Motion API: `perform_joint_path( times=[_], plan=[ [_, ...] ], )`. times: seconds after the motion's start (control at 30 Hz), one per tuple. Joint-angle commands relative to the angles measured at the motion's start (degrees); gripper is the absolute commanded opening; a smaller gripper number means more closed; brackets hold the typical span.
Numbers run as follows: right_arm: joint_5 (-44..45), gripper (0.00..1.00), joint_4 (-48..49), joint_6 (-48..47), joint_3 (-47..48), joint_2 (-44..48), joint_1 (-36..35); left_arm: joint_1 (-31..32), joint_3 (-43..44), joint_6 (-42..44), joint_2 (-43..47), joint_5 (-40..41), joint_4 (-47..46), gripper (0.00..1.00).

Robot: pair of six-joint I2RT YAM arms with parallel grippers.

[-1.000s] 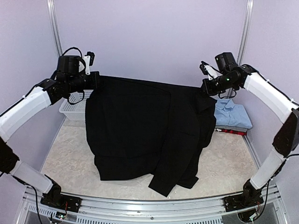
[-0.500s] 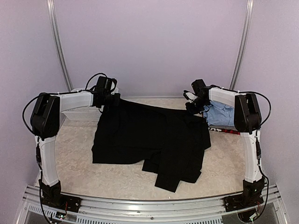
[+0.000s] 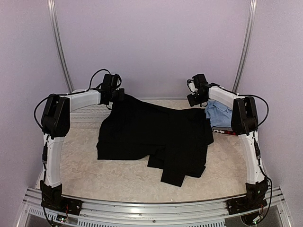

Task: Fold and stack the long sleeve shirts
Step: Flatten out the crumpled shirt at the center of the board, then move the flattened shirt to the center of the board.

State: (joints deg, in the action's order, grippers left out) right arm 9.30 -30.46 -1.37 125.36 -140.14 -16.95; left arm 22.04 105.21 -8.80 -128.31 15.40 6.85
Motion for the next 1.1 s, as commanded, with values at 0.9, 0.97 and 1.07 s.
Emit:
perform_joint_path(
  times=[0.9, 0.97, 1.07],
  plan=[
    [-12.11, 0.59, 3.30, 12.45, -72.03, 62.33, -36.39, 9.99, -68.92, -13.93, 57.86, -15.02, -18.00, 0.98],
    [-12.25, 0.59, 3.55, 13.46, -73.38, 62.34, -38.82, 11.64, -72.33, -15.38, 58.58, -15.05, -21.07, 0.98],
    [-10.07, 0.59, 4.08, 17.24, -74.77, 61.26, -39.69, 13.51, -73.87, -17.15, 56.30, -17.17, -22.99, 0.98]
  ],
)
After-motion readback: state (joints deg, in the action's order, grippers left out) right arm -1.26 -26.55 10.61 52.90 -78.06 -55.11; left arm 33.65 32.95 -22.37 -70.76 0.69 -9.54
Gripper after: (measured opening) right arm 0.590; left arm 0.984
